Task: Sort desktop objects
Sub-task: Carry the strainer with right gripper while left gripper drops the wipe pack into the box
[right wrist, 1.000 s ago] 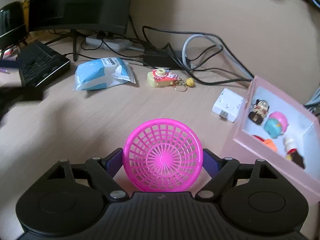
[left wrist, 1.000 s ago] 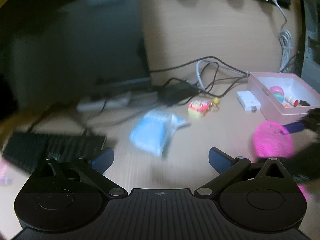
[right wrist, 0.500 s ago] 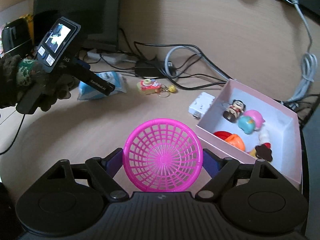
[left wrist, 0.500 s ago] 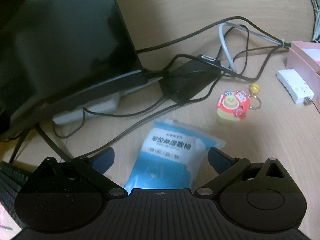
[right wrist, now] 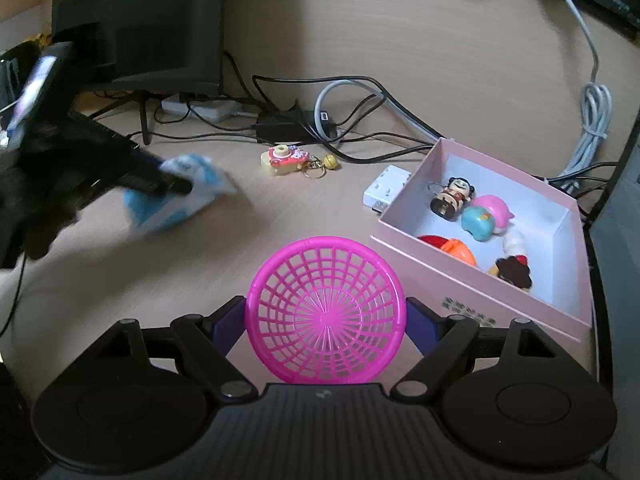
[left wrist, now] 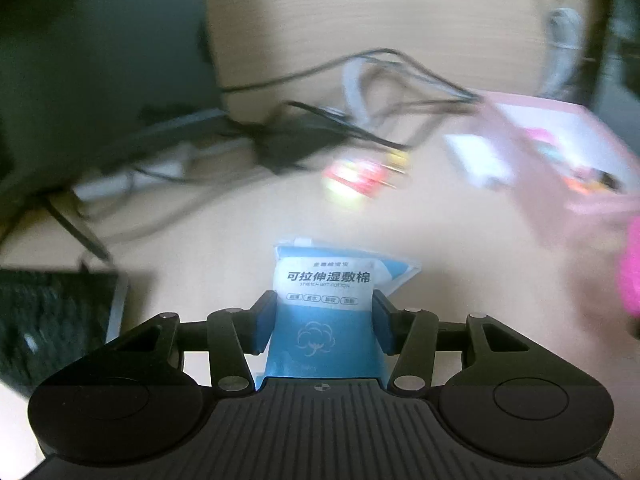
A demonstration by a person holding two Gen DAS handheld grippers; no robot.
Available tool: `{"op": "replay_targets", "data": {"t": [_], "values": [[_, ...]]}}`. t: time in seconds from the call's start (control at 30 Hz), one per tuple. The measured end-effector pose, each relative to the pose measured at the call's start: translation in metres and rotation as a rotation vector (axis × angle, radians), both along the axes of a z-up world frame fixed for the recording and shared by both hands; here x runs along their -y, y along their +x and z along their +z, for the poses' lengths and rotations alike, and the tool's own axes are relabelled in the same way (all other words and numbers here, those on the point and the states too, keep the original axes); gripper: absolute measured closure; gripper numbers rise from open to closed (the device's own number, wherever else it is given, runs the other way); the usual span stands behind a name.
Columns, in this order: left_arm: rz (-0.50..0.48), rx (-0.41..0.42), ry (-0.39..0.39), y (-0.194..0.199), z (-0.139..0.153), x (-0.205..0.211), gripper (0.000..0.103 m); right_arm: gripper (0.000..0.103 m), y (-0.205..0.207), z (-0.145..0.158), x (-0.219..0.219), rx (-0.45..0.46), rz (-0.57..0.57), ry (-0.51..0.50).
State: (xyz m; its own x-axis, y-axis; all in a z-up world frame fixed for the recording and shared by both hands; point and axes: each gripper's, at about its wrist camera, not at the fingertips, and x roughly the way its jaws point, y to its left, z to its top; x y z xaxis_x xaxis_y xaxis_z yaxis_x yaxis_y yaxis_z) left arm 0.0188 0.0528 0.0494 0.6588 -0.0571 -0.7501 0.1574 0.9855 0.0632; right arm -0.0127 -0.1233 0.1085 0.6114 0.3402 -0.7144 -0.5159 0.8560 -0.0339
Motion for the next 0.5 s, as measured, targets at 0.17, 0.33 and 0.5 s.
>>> {"op": "replay_targets", "data": {"t": [0.17,0.33,0.5], "values": [[-0.101,-0.032,-0.057,-0.052,0.006,0.033,0.049,0.019,-0.021,0.014,0.013,0.034,0.000,-0.008],[-0.174,0.098,-0.075,-0.068,0.051,0.059,0.049,0.019,-0.032,0.066,0.042,0.147,-0.046,0.017],[-0.238,0.247,-0.089,-0.046,0.097,0.094,0.049,0.019,-0.026,0.124,0.076,0.268,-0.138,0.051]]}}
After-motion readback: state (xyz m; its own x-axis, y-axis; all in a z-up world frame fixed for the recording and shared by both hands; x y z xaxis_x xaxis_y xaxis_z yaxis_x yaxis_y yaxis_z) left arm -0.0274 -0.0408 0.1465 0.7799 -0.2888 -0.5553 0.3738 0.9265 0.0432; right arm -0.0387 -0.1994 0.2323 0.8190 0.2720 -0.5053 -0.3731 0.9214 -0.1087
